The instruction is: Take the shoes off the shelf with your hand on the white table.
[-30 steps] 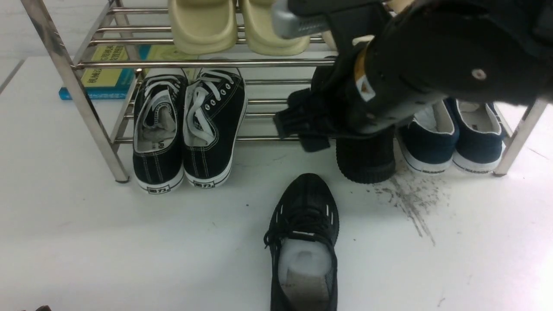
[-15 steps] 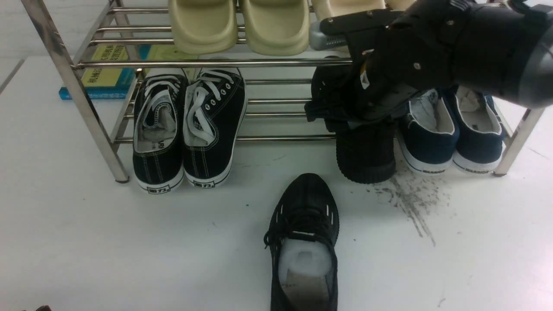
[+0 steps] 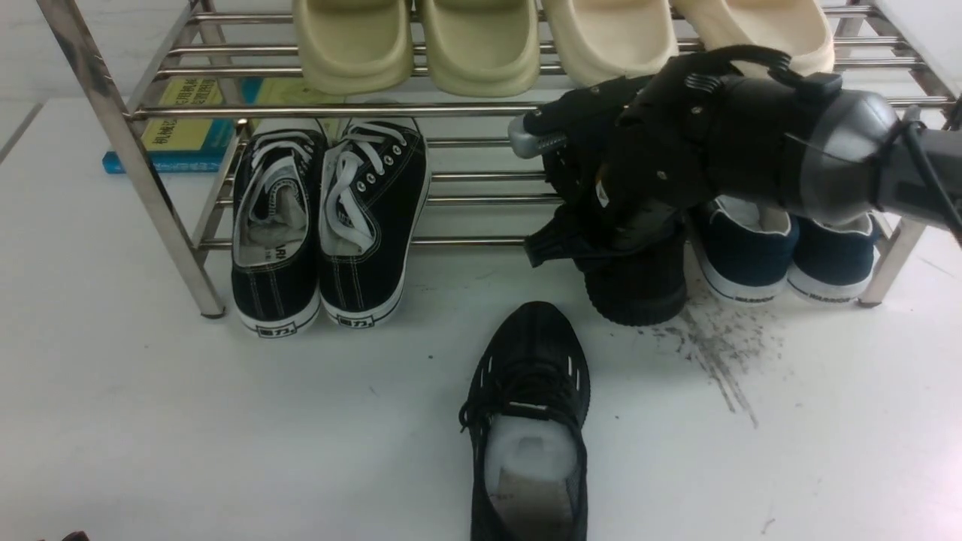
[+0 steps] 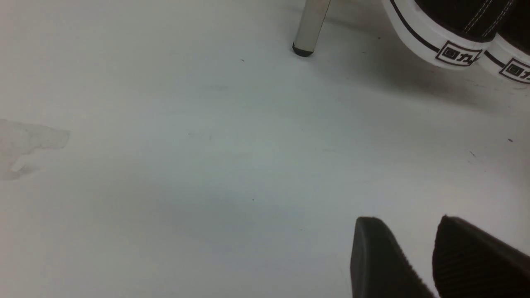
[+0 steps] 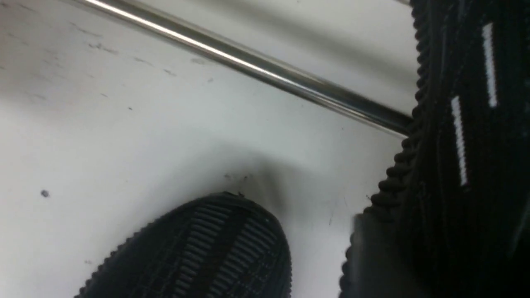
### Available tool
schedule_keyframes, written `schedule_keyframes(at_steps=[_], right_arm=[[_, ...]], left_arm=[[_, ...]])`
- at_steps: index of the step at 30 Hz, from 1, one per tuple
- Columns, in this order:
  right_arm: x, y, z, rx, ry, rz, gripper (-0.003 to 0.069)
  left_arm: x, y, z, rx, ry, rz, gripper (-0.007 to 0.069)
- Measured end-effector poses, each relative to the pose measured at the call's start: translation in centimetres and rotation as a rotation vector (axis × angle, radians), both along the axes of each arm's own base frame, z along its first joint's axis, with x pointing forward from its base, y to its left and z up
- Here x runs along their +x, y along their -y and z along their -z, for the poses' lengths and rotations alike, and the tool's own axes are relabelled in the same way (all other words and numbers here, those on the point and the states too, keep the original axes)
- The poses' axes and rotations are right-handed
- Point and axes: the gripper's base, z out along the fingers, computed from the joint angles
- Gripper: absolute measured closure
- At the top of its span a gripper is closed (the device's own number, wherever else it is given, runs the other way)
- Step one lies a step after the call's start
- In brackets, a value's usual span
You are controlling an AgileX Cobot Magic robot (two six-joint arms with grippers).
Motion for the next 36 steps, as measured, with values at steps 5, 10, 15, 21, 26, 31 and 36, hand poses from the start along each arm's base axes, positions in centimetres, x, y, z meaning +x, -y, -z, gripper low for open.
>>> schedule_keyframes(at_steps=[5,10,15,21,26,31,36], right_arm=[[-0.8,0.1,-1.2,0.002,-0.007,0.004,0.0652],[-4.1,0.0,-4.6,0.022,-0.062,-0.030,0.0656],[-7.2,-0.4,-7.0,0.023,-0.108,-0.095,0.0656],[-11.8,-1.1,-10.1,0.011,-0.124,-0.204,0.0655],[-15.2,-0.9,-11.9,-0.003,-0.154,-0.244,0.0653],[-17.9,-0.6,-12.4,0.031,-0.156,-0.234,0.0653],[-20.4,0.4,-9.8,0.007,-0.219,-0.160,0.0652]], left_arm=[[0.0,0.0,0.0,0.000,0.000,0.000,0.0384],[0.0,0.0,0.0,0.000,0.000,0.000,0.0384],[0.0,0.0,0.0,0.000,0.000,0.000,0.0384],[0.0,0.0,0.0,0.000,0.000,0.000,0.0384],[0.0,0.0,0.0,0.000,0.000,0.000,0.0384],[0.0,0.0,0.0,0.000,0.000,0.000,0.0384],[0.0,0.0,0.0,0.000,0.000,0.000,0.0384]])
